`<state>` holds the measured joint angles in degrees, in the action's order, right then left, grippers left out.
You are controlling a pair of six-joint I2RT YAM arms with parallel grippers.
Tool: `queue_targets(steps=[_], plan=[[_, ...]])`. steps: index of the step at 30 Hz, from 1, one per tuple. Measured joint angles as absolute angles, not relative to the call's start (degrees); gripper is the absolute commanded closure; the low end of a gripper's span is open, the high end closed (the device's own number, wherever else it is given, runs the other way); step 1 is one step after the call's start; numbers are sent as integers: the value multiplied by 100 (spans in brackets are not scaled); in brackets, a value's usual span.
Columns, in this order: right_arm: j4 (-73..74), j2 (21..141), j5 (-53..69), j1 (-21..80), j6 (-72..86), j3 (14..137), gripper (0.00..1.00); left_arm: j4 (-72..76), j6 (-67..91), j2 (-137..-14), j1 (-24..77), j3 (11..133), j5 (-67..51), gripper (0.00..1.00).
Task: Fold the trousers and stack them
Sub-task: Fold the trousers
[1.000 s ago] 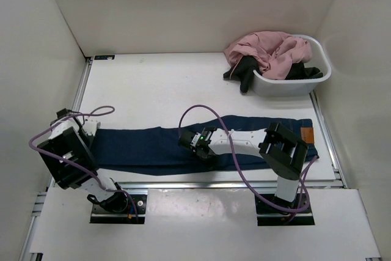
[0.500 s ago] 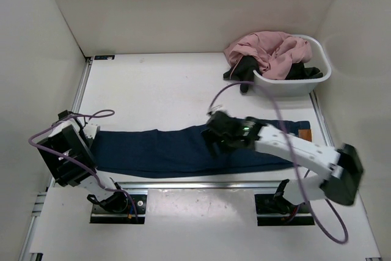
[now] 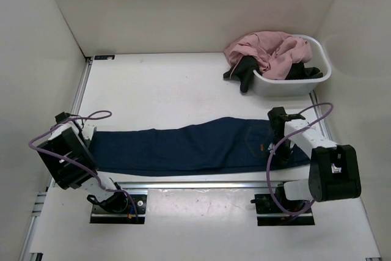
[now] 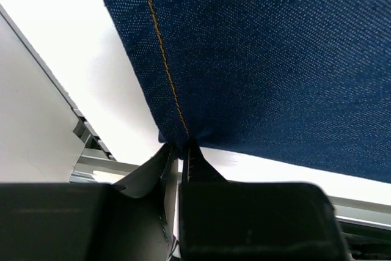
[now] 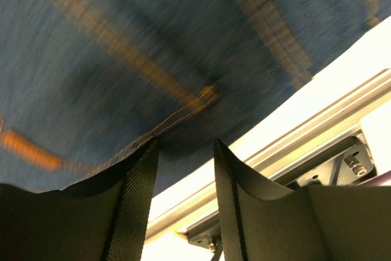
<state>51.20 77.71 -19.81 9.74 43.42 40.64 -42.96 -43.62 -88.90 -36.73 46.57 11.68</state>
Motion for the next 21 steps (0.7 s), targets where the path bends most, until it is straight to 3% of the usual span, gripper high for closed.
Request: queue_targets(steps=[9,12,13,14,15,21], plan=[[4963,8320,-1737,-517,3767,4320,58,-4206,-4294,-9056,-3844,4755,1262,86],[4982,8335,-1715,-541,3564,4462,45,-4215,-4263,-9096,-3861,4803,1264,86],[4978,8263,-1719,-558,3529,4521,35,-4171,-4265,-9096,-3874,4803,1271,86],[4991,8132,-1723,-574,3511,4582,10,-4130,-4265,-9096,-3894,4803,1273,86],[5024,7953,-1732,-596,3564,4644,2,-4088,-4265,-9091,-3913,4797,1278,86],[5424,6320,-1806,-1175,3750,4707,2,-3824,-4278,-8866,-3931,4552,1280,86]])
